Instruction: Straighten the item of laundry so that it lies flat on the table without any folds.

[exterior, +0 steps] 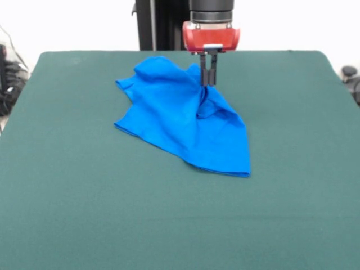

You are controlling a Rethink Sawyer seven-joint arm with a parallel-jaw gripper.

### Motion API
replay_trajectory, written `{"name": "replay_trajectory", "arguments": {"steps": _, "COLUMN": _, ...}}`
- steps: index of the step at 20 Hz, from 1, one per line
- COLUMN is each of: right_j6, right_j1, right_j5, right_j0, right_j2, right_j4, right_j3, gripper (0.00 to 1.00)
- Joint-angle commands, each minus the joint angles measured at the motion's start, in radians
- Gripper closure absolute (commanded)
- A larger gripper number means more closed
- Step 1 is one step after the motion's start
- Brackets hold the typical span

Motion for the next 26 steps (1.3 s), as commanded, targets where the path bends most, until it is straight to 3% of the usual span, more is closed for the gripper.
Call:
{"name": "replay_trajectory", "arguments": {"steps": 1, "right_j6": 0.179, "right_j1": 0.033, "right_j5": 0.023, "right_j0": 0.036, "right_j2": 0.047, "right_j4": 0.043, "right_j3": 0.022, "gripper": 1.00}}
{"name": "replay_trajectory", "arguments": {"steps": 18, "right_j6": 0.184, "right_j1": 0.027, "right_j5": 0.015, "right_j0": 0.026, "right_j2": 0.051, "right_j4": 0.041, "right_j3": 0.034, "gripper": 1.00}}
{"name": "replay_trajectory", "arguments": {"steps": 19, "right_j6": 0.184, "right_j1": 0.027, "right_j5": 0.015, "right_j0": 0.023, "right_j2": 0.054, "right_j4": 0.040, "right_j3": 0.035, "gripper": 0.00}}
{"name": "replay_trajectory", "arguments": {"steps": 26, "right_j6": 0.186, "right_j1": 0.029, "right_j5": 0.007, "right_j0": 0.023, "right_j2": 0.055, "right_j4": 0.039, "right_j3": 0.036, "gripper": 0.00}}
